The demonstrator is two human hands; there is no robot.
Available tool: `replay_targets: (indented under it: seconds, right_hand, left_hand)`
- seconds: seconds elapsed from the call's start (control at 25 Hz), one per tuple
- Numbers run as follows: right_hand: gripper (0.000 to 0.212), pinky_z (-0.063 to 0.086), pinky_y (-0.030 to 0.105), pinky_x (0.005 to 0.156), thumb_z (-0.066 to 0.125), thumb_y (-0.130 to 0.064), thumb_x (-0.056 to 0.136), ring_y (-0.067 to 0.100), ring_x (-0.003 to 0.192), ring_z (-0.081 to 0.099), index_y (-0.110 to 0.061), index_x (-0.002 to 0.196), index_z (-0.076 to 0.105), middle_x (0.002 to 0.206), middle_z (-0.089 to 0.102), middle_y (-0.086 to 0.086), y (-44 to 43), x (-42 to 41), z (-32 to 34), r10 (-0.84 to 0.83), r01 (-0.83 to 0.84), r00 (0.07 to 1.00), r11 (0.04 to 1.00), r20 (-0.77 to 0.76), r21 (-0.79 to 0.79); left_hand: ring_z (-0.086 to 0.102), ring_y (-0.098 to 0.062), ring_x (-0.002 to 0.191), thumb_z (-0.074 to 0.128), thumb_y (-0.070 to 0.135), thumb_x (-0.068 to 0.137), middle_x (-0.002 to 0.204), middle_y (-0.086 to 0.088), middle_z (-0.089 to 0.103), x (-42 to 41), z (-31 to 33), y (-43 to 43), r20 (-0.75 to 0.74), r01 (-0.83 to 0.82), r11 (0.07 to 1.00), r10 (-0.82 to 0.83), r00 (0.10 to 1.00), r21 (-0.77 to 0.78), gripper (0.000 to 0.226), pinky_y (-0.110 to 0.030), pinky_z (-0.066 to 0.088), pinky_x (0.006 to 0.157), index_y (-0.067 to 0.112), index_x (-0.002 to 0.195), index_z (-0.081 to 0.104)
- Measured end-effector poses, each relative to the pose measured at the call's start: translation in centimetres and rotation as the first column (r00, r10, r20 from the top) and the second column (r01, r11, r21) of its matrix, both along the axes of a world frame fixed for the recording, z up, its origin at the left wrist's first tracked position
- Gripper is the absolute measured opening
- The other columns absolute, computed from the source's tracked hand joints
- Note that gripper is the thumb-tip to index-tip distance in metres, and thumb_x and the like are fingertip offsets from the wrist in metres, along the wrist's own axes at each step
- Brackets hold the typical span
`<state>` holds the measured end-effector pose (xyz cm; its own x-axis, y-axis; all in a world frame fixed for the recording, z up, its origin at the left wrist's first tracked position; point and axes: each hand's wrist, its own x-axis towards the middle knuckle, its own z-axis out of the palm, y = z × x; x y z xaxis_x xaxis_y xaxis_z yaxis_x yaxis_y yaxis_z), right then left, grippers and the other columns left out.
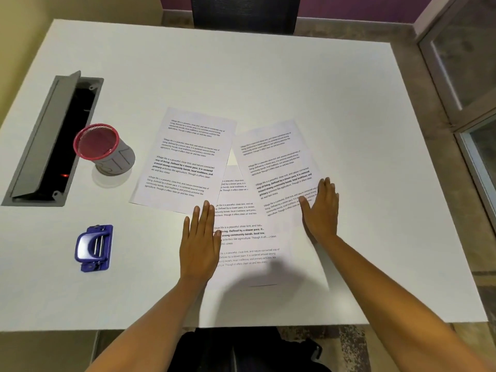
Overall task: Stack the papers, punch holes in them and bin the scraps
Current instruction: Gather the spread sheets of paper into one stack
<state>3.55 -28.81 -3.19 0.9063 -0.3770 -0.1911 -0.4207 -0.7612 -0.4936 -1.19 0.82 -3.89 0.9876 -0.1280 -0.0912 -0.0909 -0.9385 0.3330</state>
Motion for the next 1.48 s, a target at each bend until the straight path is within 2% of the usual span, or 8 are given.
replay_targets:
  seconds: [0.32, 0.56, 0.72, 0.88, 1.0, 1.2, 1.36, 1.48]
  right_hand:
    - [0.074, -0.005, 0.046, 0.121, 0.049, -0.048, 0.094, 0.025, 0.151, 0.005, -0.018, 0.153, 0.017, 0.163, 0.013, 0.004, 5.2, -6.1, 1.0, 0.024, -0.026, 0.998, 0.998, -0.052, -0.049]
    - [0.081, 0.026, 0.044, 0.112, 0.073, -0.035, 0.08, 0.028, 0.133, 0.036, -0.013, 0.146, 0.031, 0.144, 0.041, 0.01, 7.6, -6.0, 3.2, -0.091, 0.091, 0.99, 0.996, -0.106, -0.006]
    - [0.083, 0.03, 0.043, 0.107, 0.073, -0.034, 0.08, 0.028, 0.132, 0.036, -0.013, 0.146, 0.027, 0.141, 0.041, 0.01, 8.9, -5.0, 4.0, -0.153, 0.152, 0.967, 0.988, -0.204, -0.02]
    - [0.066, 0.035, 0.042, 0.101, 0.073, -0.036, 0.079, 0.03, 0.123, 0.043, -0.011, 0.131, 0.04, 0.131, 0.048, 0.011, 10.3, -5.1, 4.3, -0.19, 0.183, 0.95, 0.982, -0.25, -0.051]
    - [0.06, 0.044, 0.042, 0.097, 0.076, -0.035, 0.076, 0.032, 0.118, 0.045, -0.007, 0.119, 0.045, 0.125, 0.046, 0.014, 10.8, -5.3, 4.6, -0.225, 0.243, 0.941, 0.969, -0.251, 0.042]
    - [0.065, 0.053, 0.043, 0.091, 0.079, -0.029, 0.073, 0.036, 0.11, 0.052, 0.001, 0.119, 0.043, 0.121, 0.045, 0.018, 10.9, -5.1, 5.2, -0.25, 0.296, 0.931, 0.944, -0.266, 0.148]
    - [0.058, 0.055, 0.038, 0.08, 0.075, -0.024, 0.074, 0.034, 0.102, 0.059, -0.001, 0.116, 0.043, 0.117, 0.051, 0.017, 10.9, -5.0, 5.6, -0.199, 0.238, 0.933, 0.966, -0.3, 0.1]
    - [0.059, 0.054, 0.039, 0.084, 0.075, -0.029, 0.072, 0.035, 0.104, 0.059, -0.002, 0.114, 0.044, 0.116, 0.058, 0.014, 10.7, -5.0, 5.7, -0.197, 0.233, 0.928, 0.969, -0.315, 0.079]
  left_hand:
    - [0.003, -0.022, 0.153, 0.01, 0.043, 0.101, 0.165, -0.001, 0.008, -0.2, 0.3, 0.0, -0.022, -0.005, 1.0, 0.005, 1.0, 0.027, 0.062, -0.045, 0.008, 0.125, 0.014, 0.156, 0.013]
    - [0.003, -0.026, 0.153, 0.011, 0.045, 0.102, 0.165, -0.001, 0.004, -0.4, 0.6, -0.2, -0.019, 0.024, 0.998, -0.023, 1.0, 0.063, 0.056, -0.048, 0.009, 0.124, 0.029, 0.156, 0.012]
    - [0.004, -0.025, 0.153, 0.007, 0.05, 0.1, 0.165, -0.001, 0.004, -0.5, 0.7, -0.3, -0.031, 0.01, 0.997, -0.007, 1.0, 0.078, 0.06, -0.049, 0.01, 0.124, 0.028, 0.156, 0.013]
    - [0.001, -0.024, 0.153, -0.002, 0.055, 0.098, 0.165, -0.001, 0.004, -0.5, 0.7, -0.4, -0.032, -0.003, 0.998, 0.005, 0.999, 0.057, 0.068, -0.048, 0.008, 0.124, 0.022, 0.156, 0.012]
    - [-0.001, -0.024, 0.153, 0.002, 0.053, 0.098, 0.165, -0.001, 0.003, -0.6, 0.7, -0.5, -0.032, -0.001, 0.998, 0.003, 0.999, 0.064, 0.067, -0.048, 0.007, 0.124, 0.021, 0.156, 0.01]
    - [-0.001, -0.024, 0.153, 0.007, 0.052, 0.099, 0.165, -0.001, 0.003, -0.6, 0.7, -0.6, -0.031, -0.007, 0.998, 0.009, 0.999, 0.069, 0.066, -0.047, 0.004, 0.124, 0.02, 0.156, 0.01]
    - [-0.002, -0.024, 0.153, 0.01, 0.051, 0.099, 0.165, -0.001, 0.002, -0.7, 0.4, -0.7, -0.033, -0.019, 0.997, 0.021, 0.999, 0.074, 0.064, -0.048, 0.004, 0.124, 0.021, 0.156, 0.01]
    - [-0.002, -0.023, 0.153, 0.013, 0.049, 0.1, 0.165, 0.0, 0.002, -0.9, 0.2, -0.9, -0.028, -0.038, 0.996, 0.04, 0.999, 0.076, 0.063, -0.048, 0.004, 0.124, 0.022, 0.156, 0.009]
